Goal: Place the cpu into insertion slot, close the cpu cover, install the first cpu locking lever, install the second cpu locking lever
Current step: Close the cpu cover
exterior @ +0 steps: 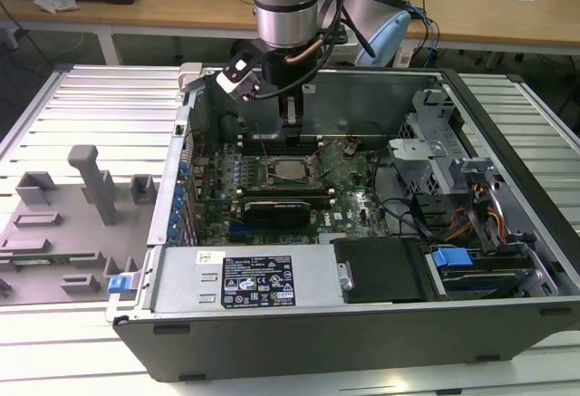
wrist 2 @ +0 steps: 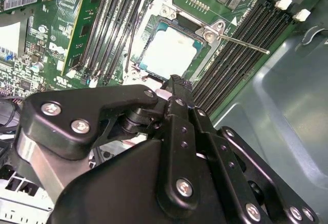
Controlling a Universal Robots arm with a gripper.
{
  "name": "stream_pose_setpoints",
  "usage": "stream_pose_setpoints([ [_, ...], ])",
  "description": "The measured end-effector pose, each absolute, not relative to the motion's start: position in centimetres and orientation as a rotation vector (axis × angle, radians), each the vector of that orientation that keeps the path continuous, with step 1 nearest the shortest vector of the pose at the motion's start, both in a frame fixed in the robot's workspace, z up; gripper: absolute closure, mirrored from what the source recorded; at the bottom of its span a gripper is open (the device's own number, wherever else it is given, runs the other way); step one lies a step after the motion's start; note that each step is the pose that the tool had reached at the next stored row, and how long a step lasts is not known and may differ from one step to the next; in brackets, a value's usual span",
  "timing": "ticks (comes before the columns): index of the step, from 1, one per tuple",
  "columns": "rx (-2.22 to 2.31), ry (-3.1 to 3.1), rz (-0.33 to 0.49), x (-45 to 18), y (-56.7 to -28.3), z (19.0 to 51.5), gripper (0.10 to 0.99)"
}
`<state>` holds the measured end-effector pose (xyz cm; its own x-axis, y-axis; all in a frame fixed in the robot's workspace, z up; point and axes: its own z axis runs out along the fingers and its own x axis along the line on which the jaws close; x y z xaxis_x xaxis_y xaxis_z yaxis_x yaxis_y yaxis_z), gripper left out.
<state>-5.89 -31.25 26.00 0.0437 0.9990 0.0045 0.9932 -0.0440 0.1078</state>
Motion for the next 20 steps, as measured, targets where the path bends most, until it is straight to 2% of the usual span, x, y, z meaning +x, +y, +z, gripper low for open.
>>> stream_pose_setpoints([
  [3,2.217,2.122,0.118,-5.8,-31.3,26.0,0.980],
  [6,2.285,2.181,0.080,-5.2,-31.7,25.9,0.980],
  [20,2.285,2.190,0.078,-4.7,-31.7,26.5,0.980],
])
